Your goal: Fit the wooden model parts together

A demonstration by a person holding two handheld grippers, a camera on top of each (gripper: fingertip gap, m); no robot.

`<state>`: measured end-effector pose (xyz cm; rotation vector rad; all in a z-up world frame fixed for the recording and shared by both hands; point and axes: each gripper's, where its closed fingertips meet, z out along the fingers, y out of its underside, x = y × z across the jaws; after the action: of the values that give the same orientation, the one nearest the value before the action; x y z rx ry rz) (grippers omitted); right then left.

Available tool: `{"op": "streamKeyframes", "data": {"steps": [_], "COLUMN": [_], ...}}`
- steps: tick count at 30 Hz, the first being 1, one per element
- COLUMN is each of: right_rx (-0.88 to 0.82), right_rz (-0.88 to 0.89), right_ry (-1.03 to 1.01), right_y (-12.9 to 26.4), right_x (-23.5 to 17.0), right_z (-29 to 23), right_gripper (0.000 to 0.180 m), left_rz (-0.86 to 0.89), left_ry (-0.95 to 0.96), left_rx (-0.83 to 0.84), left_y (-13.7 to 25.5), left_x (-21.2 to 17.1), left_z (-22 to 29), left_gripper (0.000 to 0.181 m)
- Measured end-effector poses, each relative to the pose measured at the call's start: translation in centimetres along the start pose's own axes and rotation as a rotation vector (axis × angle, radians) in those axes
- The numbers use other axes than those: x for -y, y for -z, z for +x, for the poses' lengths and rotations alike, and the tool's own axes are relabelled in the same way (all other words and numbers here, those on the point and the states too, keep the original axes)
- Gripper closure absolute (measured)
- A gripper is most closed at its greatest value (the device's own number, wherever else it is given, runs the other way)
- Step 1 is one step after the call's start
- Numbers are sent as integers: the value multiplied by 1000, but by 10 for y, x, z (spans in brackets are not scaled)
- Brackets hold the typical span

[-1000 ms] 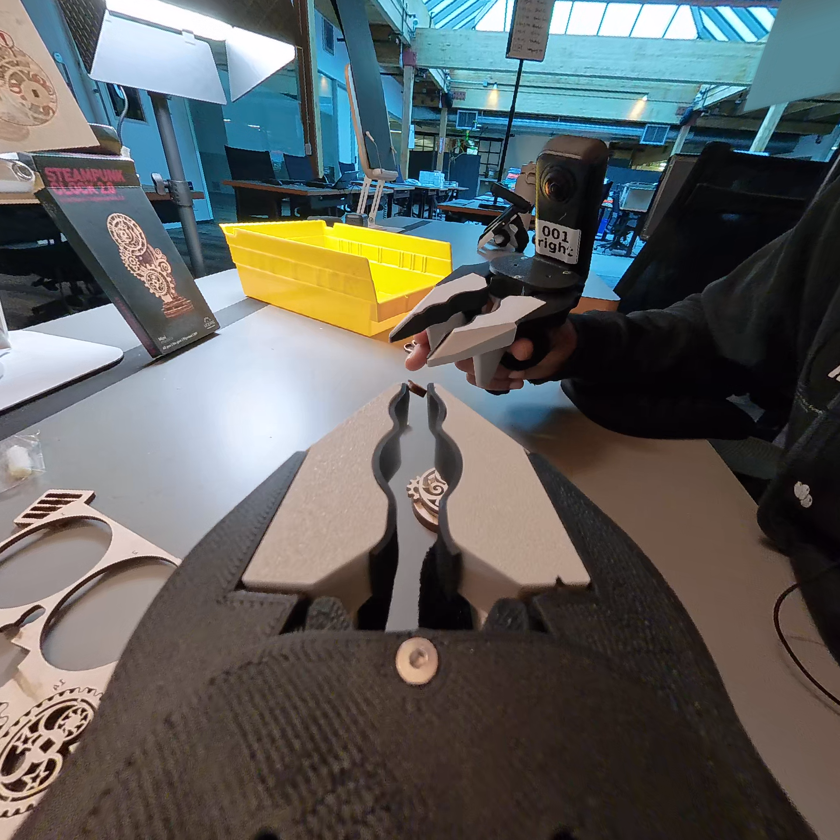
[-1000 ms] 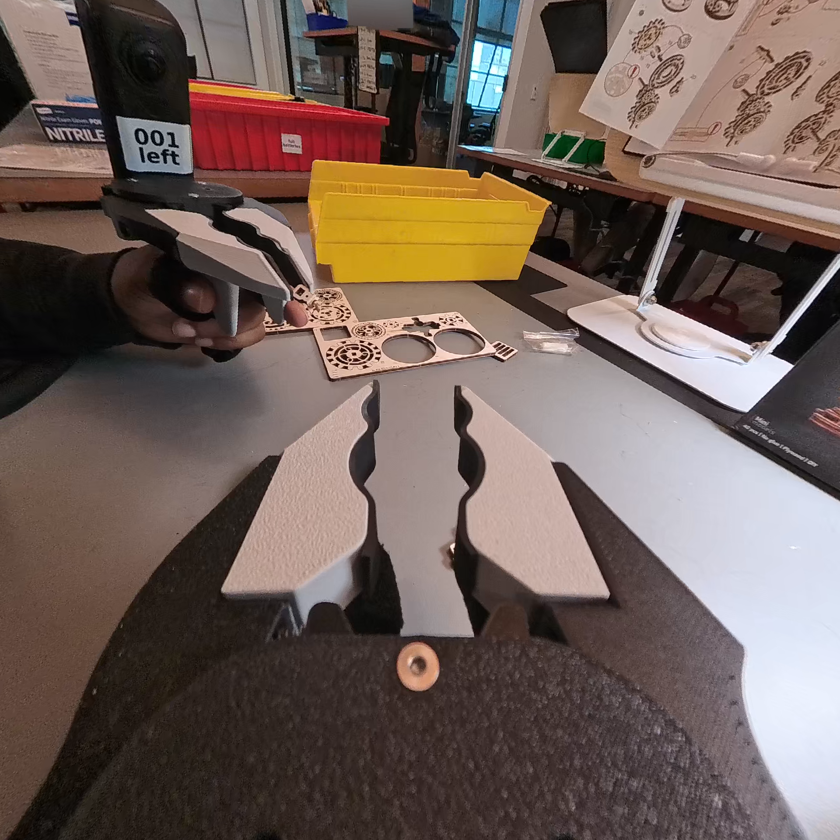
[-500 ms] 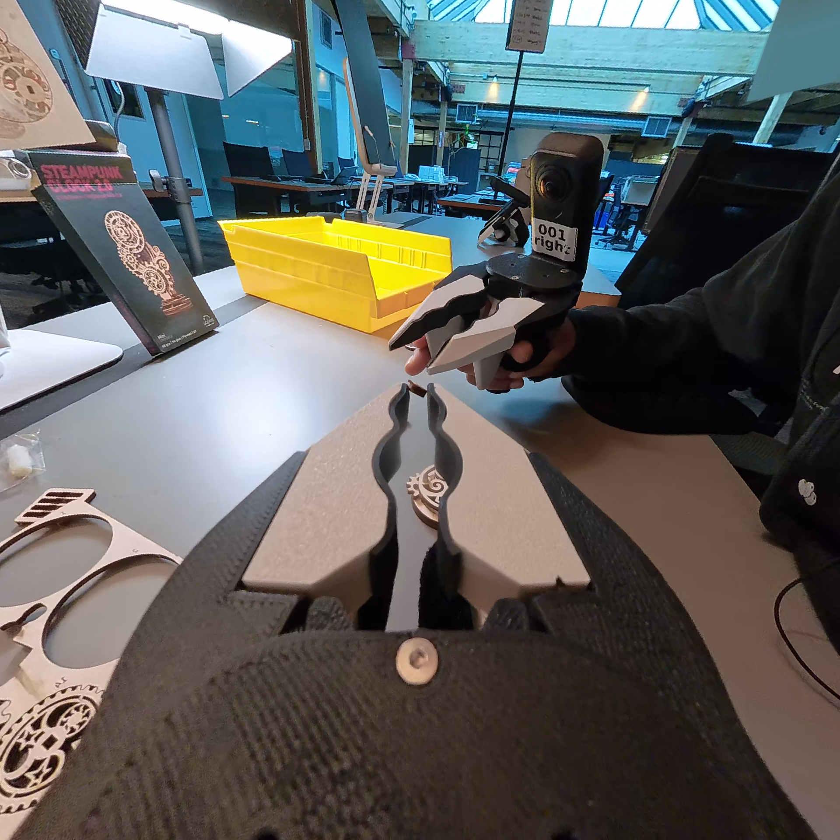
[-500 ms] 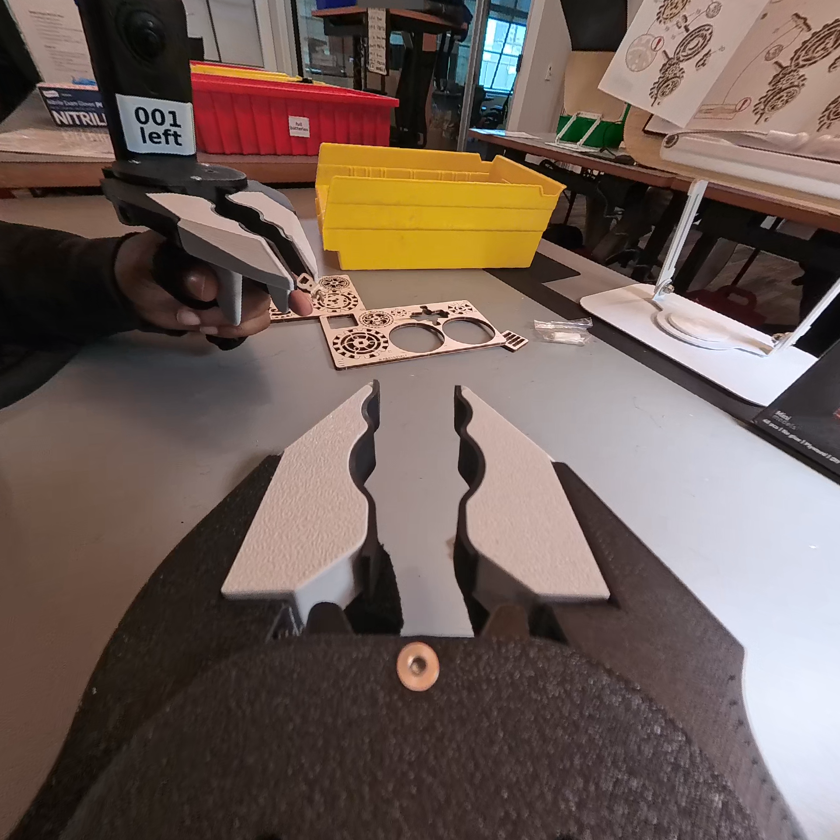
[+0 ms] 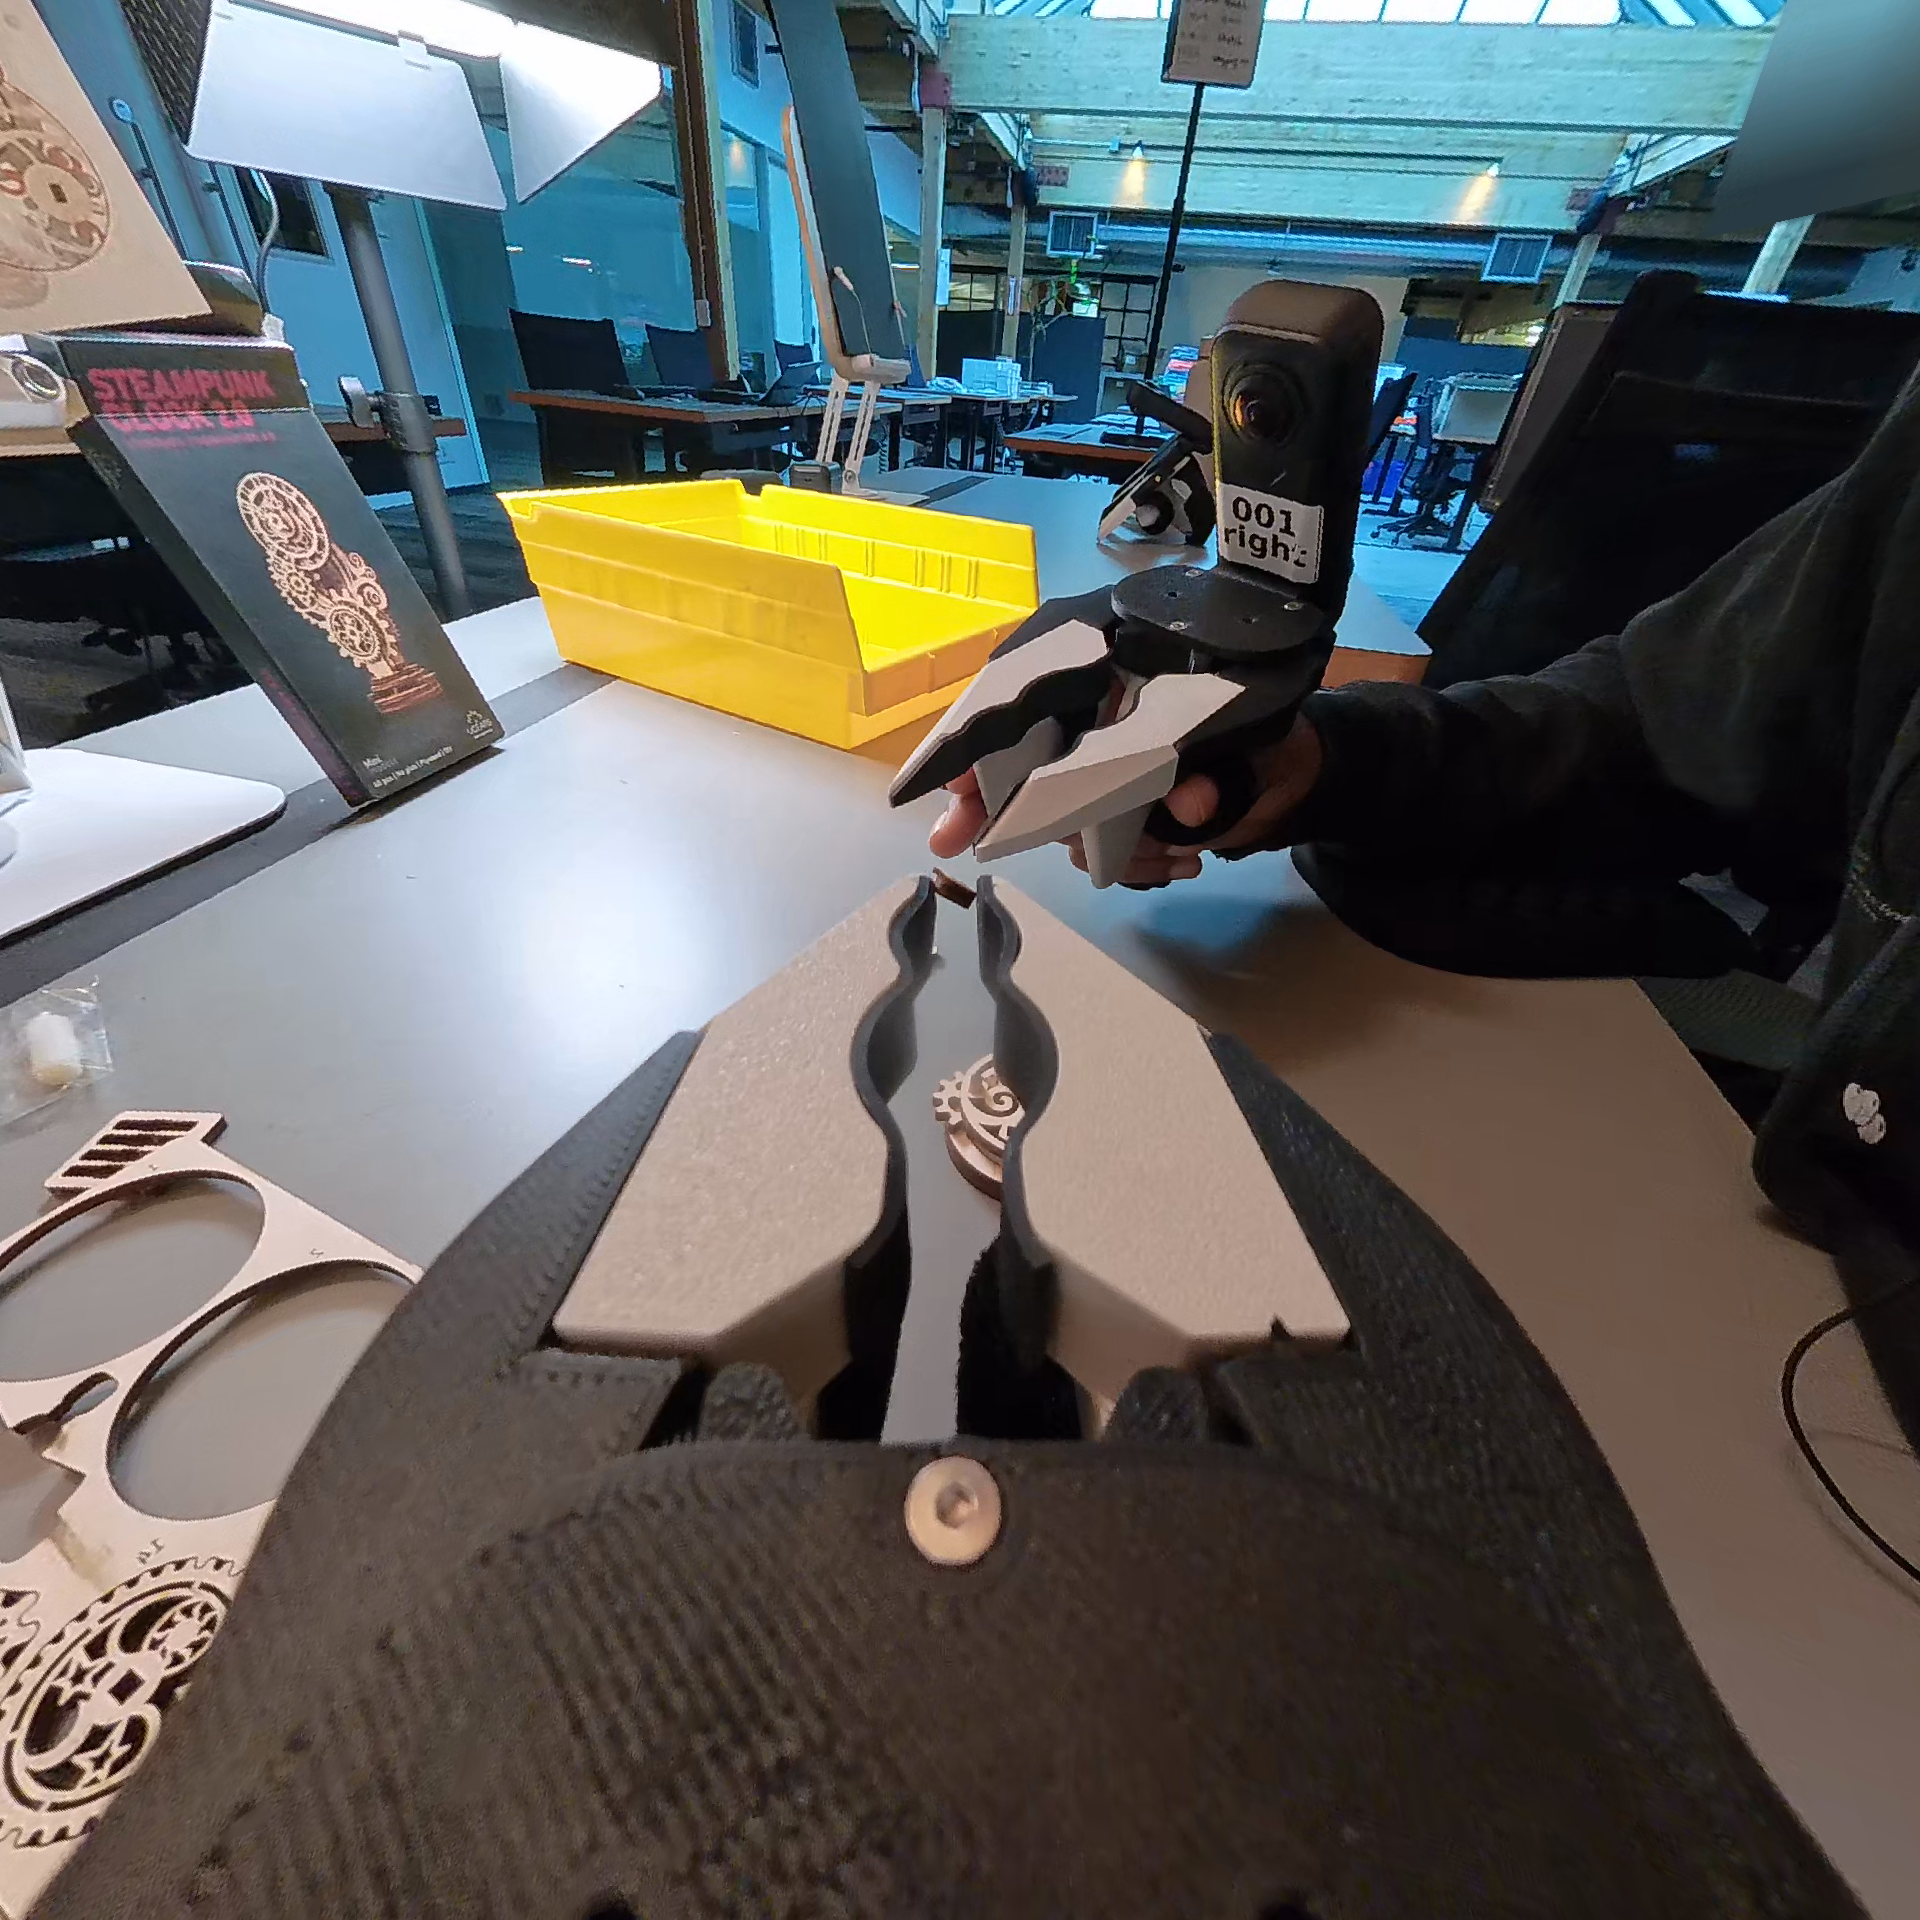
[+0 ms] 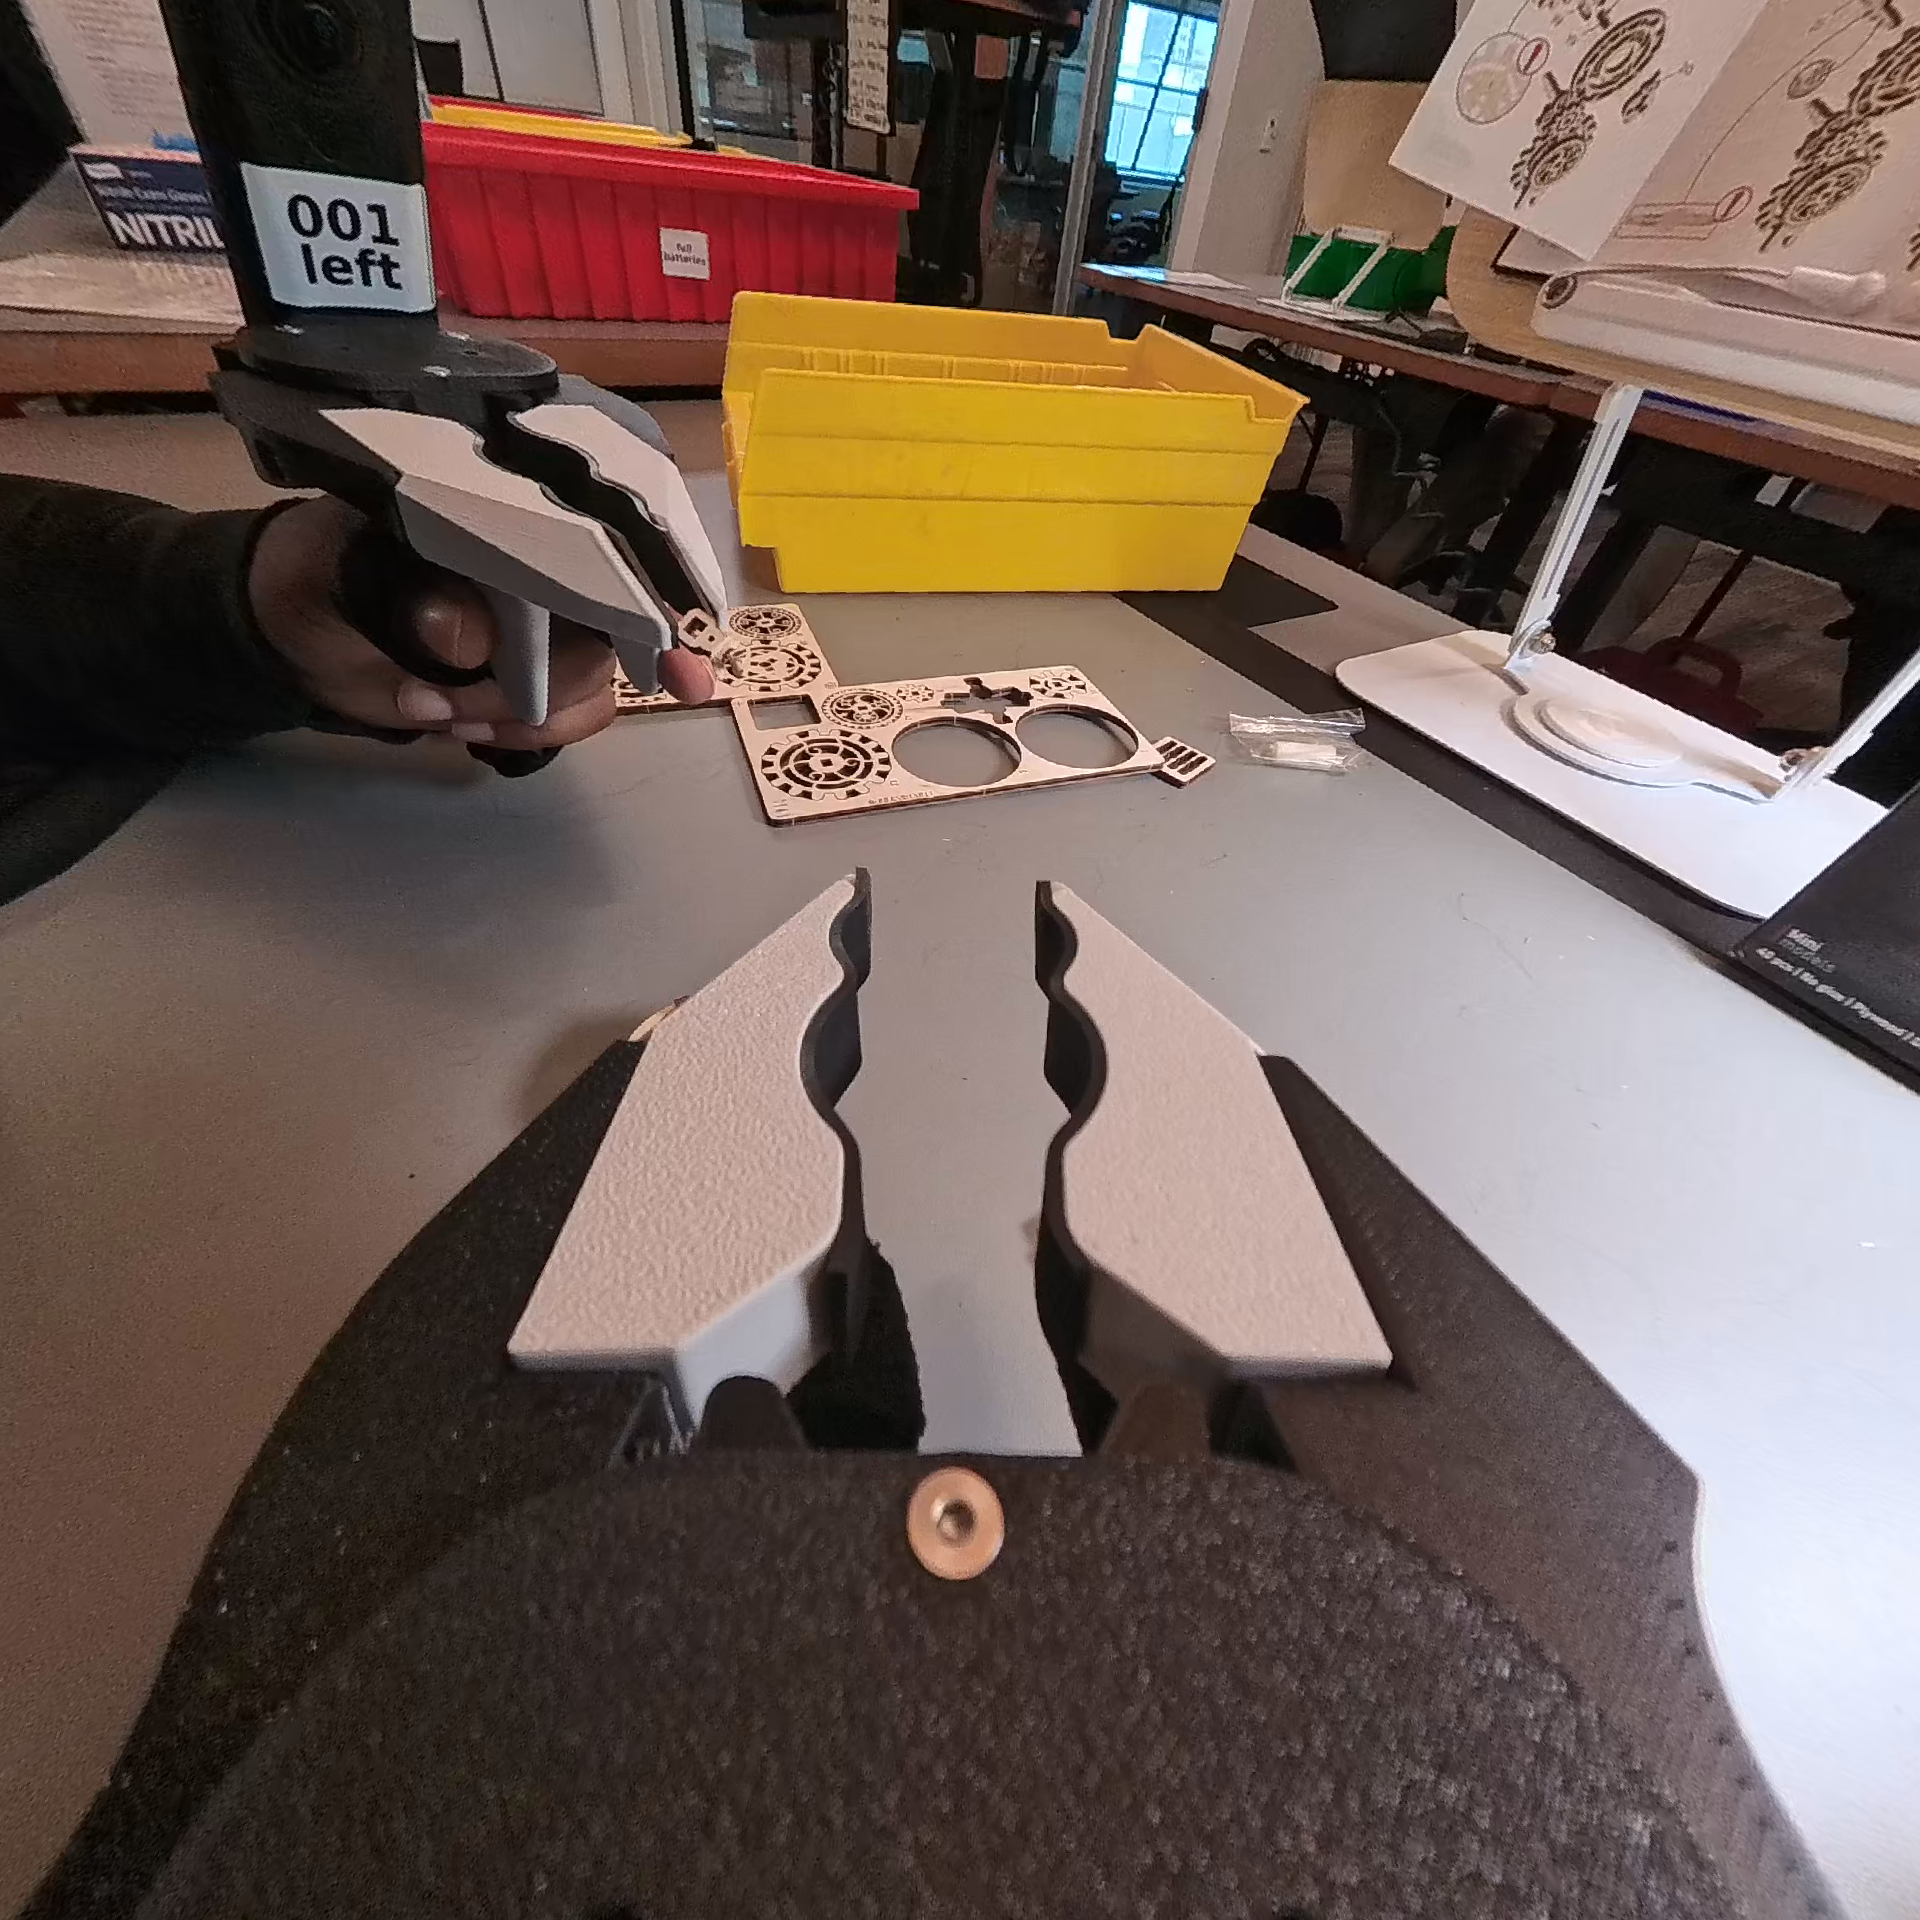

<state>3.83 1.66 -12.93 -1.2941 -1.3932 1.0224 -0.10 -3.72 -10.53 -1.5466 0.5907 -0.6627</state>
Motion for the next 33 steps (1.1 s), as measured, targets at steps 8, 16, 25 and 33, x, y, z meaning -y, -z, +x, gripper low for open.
{"op": "streamKeyframes", "data": {"steps": [8, 16, 25, 33], "right_rx": [4, 1, 197, 381], "right_rz": [-3, -7, 86, 160], "right_ry": [-3, 1, -264, -535], "right_y": [-1, -3, -2, 1], "right_x": [-1, -1, 27, 49], "right_z": [0, 1, -31, -55], "right_gripper": [151, 152, 153, 150], "left_rz": [5, -17, -62, -25], "left_ry": [-2, -29, -221, -527], "left_rx": [8, 23, 66, 172], "left_y": [0, -2, -14, -19], "left_x": [1, -2, -2, 17], "left_z": [-1, -2, 13, 34], "left_gripper": [175, 175, 175, 175]}}
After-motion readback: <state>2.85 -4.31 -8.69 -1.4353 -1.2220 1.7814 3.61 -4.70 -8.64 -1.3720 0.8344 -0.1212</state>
